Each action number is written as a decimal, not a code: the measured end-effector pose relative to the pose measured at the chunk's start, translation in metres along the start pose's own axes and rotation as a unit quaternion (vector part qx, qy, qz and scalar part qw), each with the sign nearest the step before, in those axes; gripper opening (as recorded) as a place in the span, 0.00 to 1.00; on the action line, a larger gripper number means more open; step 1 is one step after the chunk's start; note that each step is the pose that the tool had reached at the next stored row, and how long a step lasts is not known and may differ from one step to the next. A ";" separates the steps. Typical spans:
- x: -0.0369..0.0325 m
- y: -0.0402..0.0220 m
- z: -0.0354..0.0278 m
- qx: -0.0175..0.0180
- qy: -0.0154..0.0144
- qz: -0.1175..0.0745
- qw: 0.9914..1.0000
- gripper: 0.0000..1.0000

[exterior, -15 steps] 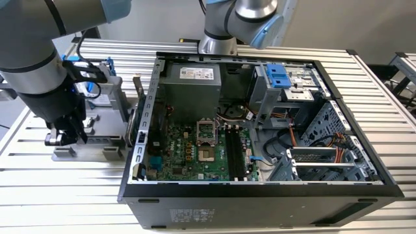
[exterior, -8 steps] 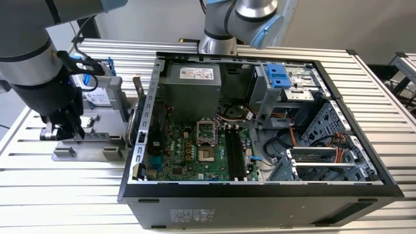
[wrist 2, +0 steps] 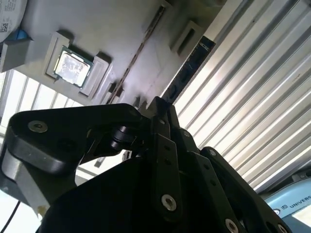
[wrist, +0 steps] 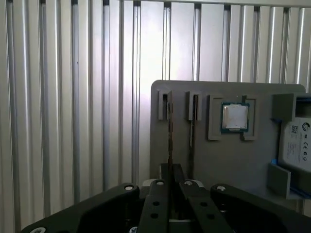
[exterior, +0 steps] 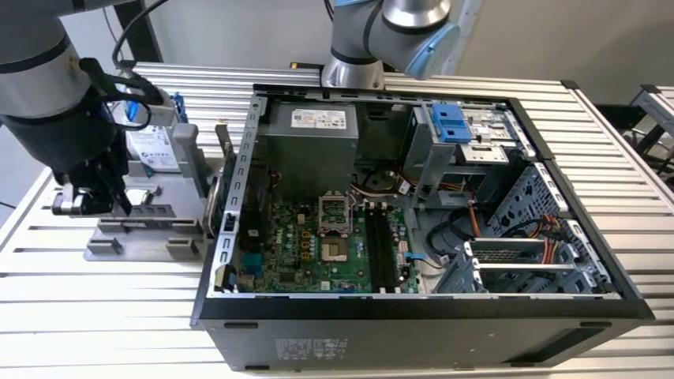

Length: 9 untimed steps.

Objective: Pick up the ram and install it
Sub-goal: 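Pick up the ram and move it above insertion slot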

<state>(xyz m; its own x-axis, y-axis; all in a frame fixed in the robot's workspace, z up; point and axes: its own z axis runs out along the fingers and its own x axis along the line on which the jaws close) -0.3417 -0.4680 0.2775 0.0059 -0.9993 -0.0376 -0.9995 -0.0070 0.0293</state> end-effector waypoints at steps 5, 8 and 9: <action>-0.0007 0.0006 -0.0184 0.000 0.000 0.000 1.000 0.00; -0.0012 0.0009 -0.0315 0.000 0.000 0.000 1.000 0.00; -0.0013 0.0011 -0.0358 0.000 0.000 0.000 1.000 0.00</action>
<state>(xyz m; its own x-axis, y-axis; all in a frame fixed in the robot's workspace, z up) -0.3417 -0.4680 0.3133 0.0058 -0.9993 -0.0375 -0.9995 -0.0069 0.0295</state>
